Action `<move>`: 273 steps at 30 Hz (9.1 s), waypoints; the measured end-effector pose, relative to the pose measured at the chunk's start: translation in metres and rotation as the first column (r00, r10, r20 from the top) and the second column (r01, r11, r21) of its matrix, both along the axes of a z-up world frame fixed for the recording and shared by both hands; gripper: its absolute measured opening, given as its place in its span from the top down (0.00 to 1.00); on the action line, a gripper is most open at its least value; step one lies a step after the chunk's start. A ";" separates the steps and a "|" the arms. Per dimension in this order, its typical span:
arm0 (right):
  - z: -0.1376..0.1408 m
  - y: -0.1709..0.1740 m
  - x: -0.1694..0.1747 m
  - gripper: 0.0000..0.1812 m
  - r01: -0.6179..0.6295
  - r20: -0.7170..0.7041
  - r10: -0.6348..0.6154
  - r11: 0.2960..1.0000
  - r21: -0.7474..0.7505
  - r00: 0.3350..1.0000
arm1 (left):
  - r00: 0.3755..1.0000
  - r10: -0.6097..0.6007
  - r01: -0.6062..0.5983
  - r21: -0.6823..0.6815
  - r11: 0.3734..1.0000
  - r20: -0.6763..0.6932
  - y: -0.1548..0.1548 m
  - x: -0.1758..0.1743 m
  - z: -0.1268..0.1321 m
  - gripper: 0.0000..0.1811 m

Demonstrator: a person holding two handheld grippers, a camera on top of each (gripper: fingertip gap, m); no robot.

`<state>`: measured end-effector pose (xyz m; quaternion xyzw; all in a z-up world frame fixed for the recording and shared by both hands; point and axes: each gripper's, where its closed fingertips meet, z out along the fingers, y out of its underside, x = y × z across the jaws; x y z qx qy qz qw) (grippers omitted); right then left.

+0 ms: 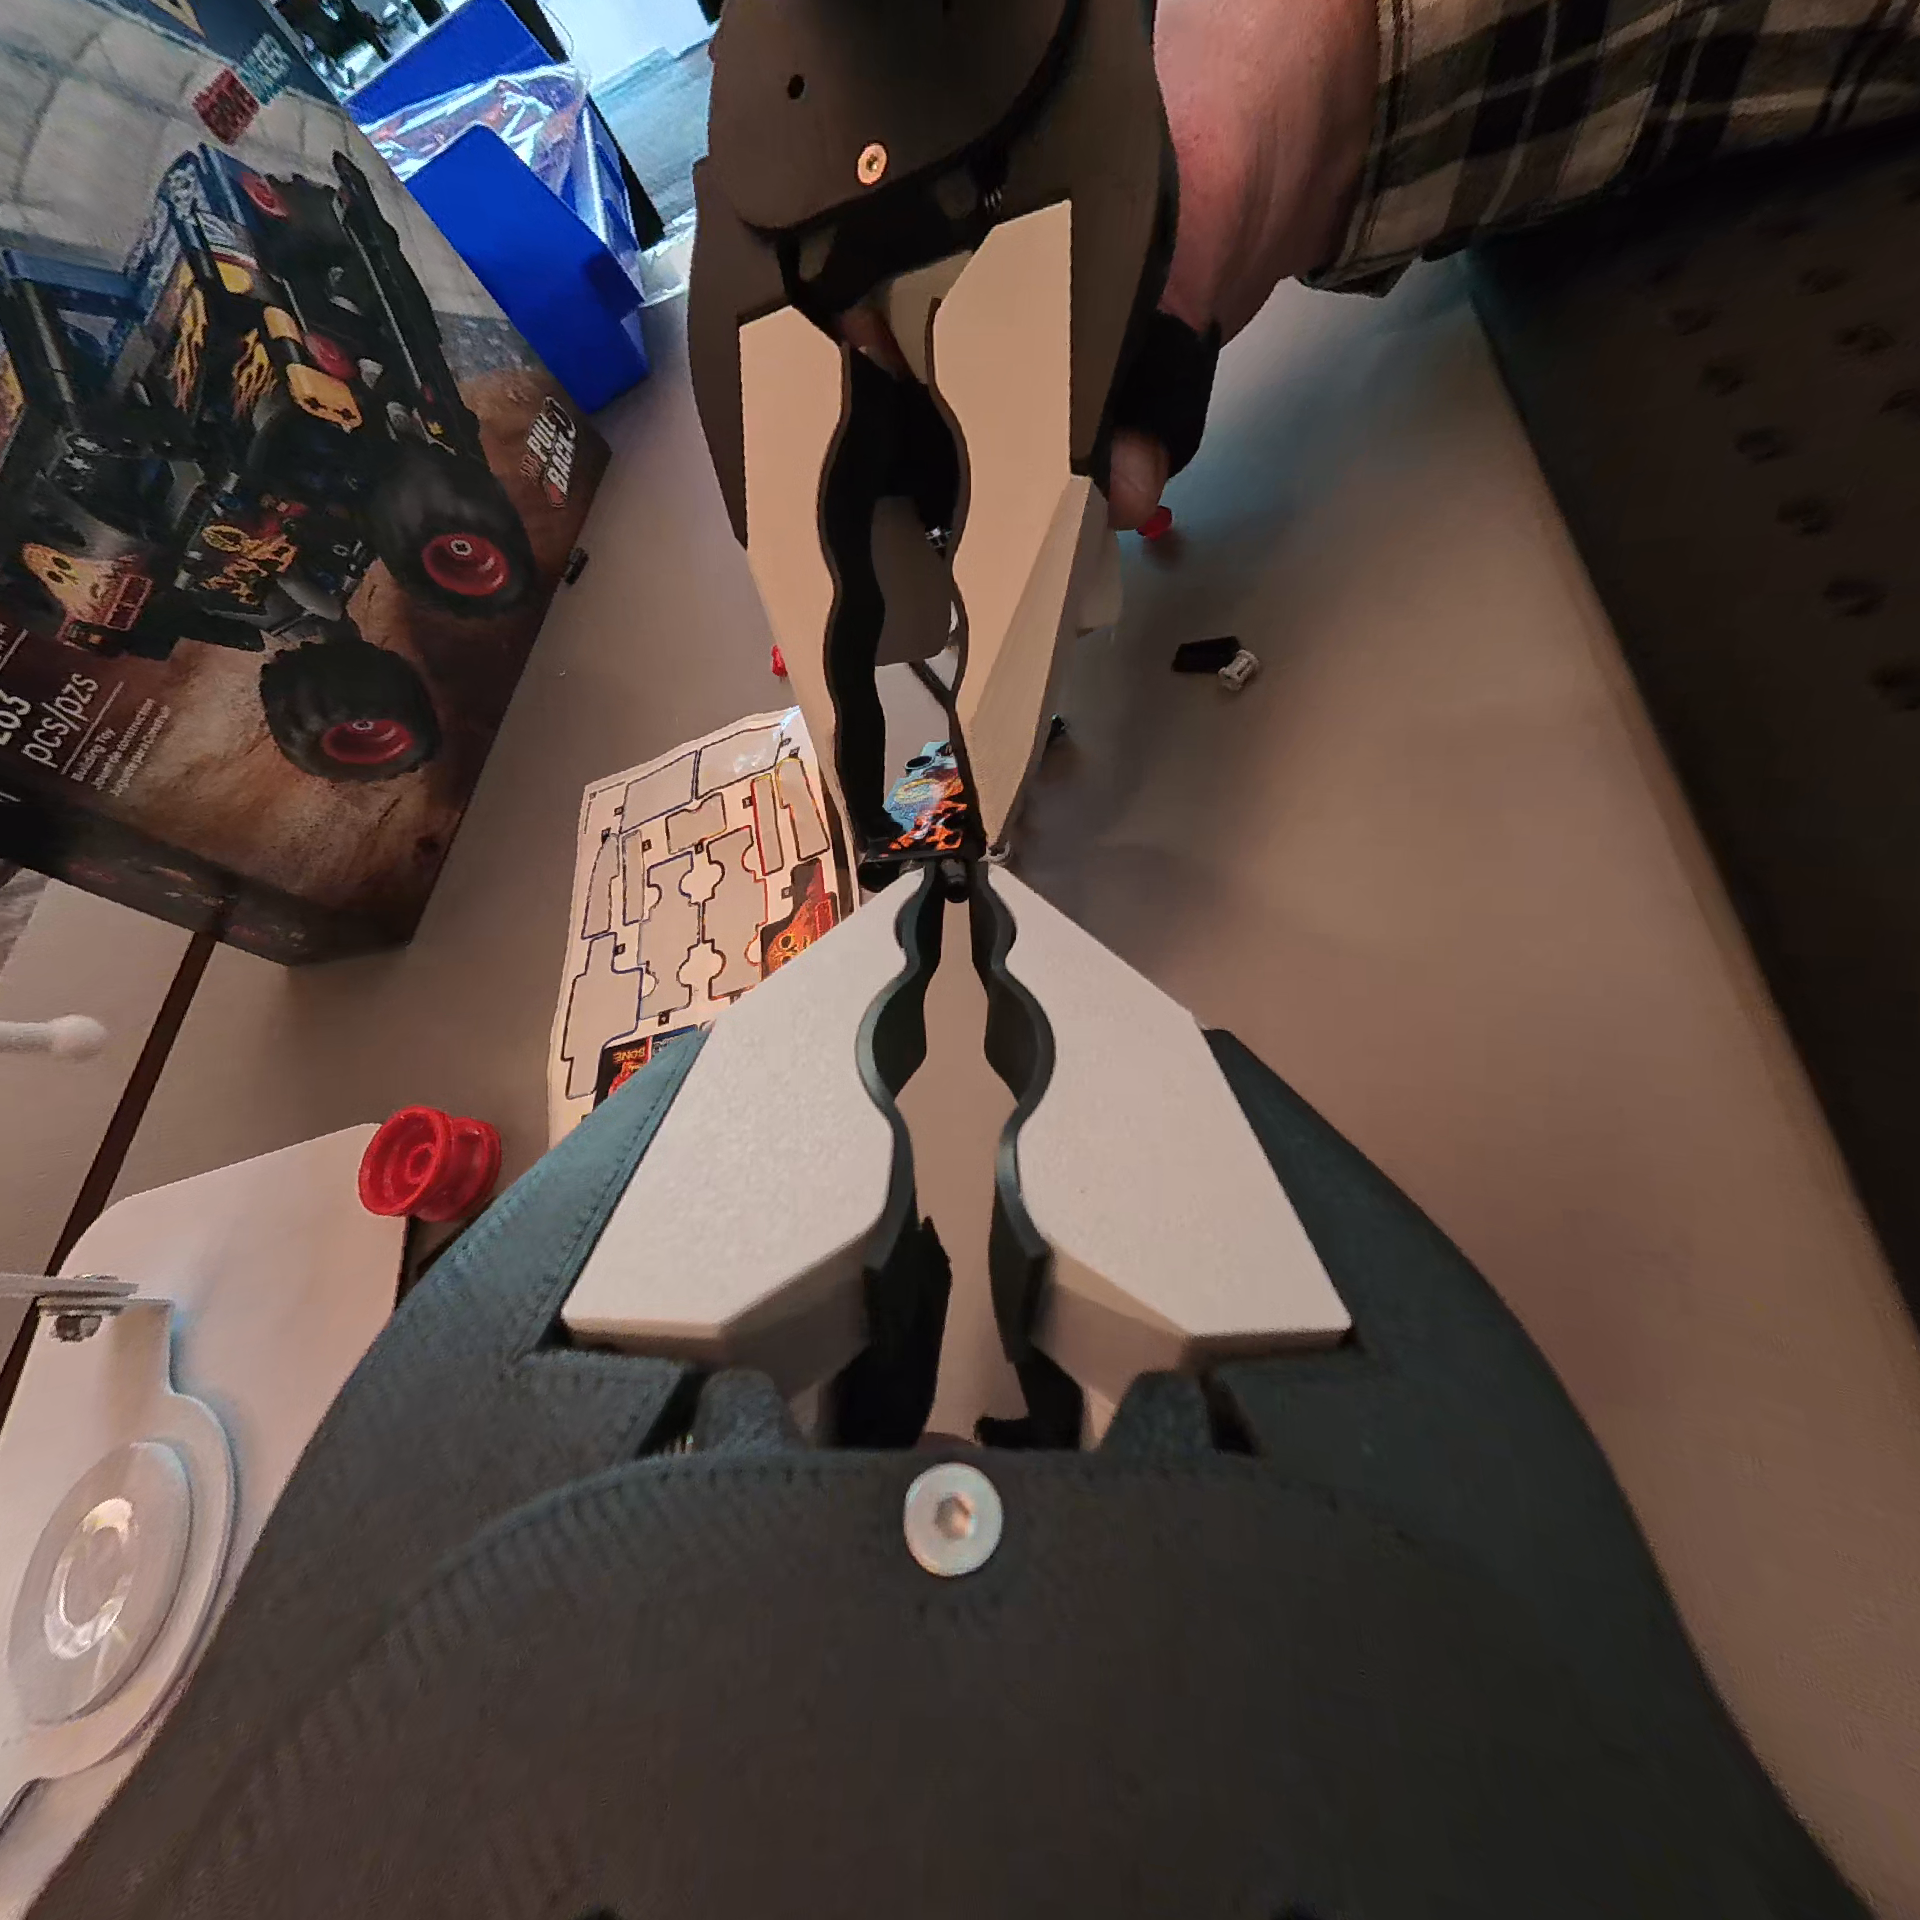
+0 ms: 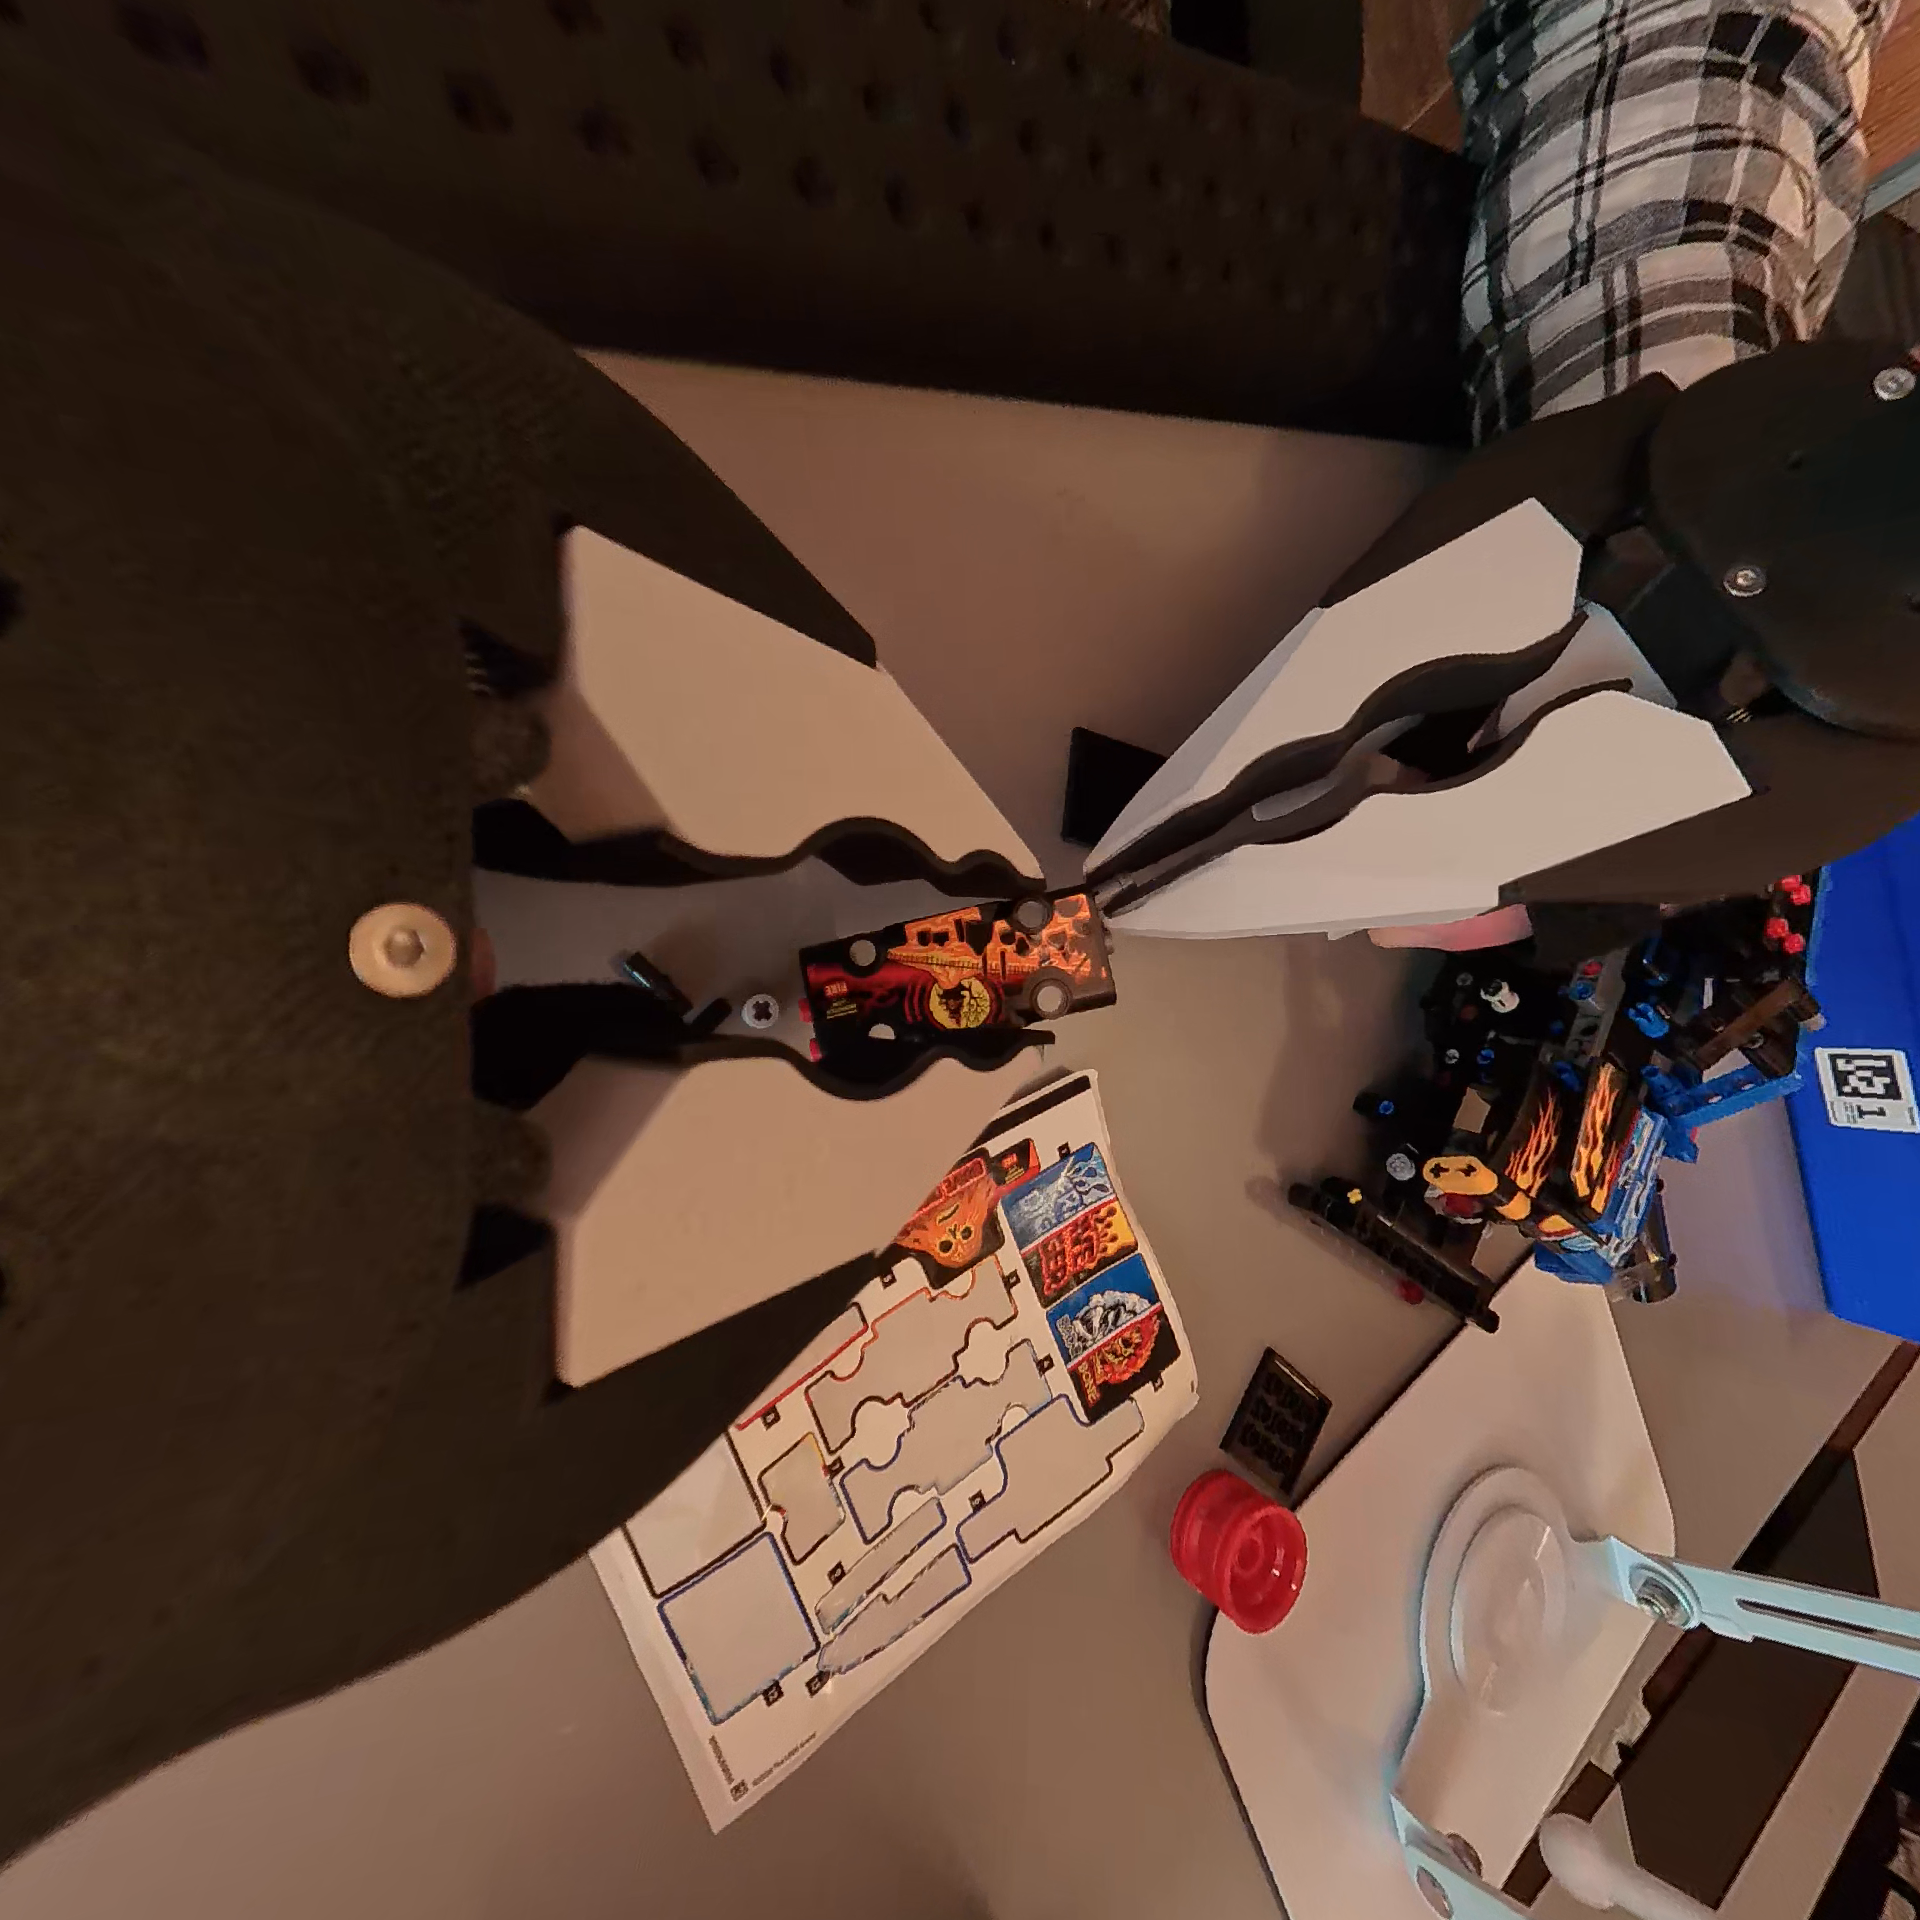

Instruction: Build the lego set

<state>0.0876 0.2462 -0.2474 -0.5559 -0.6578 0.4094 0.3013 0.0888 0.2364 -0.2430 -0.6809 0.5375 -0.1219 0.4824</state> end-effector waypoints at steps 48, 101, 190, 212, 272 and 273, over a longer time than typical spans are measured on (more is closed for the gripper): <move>0.002 0.000 -0.003 0.88 0.010 -0.008 -0.009 0.988 0.155 1.000 | 0.999 0.030 -0.027 -0.085 0.996 0.028 0.000 -0.004 -0.001 0.98; -0.043 0.001 0.000 0.89 -0.007 0.241 -0.050 0.973 0.232 0.969 | 0.922 0.100 -0.096 0.027 0.995 -0.375 0.004 -0.010 -0.052 0.95; -0.044 0.016 -0.004 0.89 0.082 0.212 -0.129 0.973 0.214 0.969 | 0.950 0.215 -0.241 -0.094 0.966 -0.227 0.019 -0.012 -0.054 0.98; -0.031 0.017 -0.007 0.88 0.106 0.154 -0.141 0.970 0.219 0.978 | 0.946 0.243 -0.269 -0.103 0.958 -0.213 0.023 -0.013 -0.049 0.98; 0.014 0.025 0.020 0.88 0.085 -0.021 -0.083 0.986 0.142 0.996 | 0.966 0.234 -0.239 -0.043 0.970 -0.109 0.026 -0.016 -0.033 0.90; 0.013 0.025 0.020 0.88 0.085 -0.019 -0.084 0.986 0.142 0.996 | 0.967 0.231 -0.237 -0.044 0.970 -0.112 0.026 -0.015 -0.034 0.90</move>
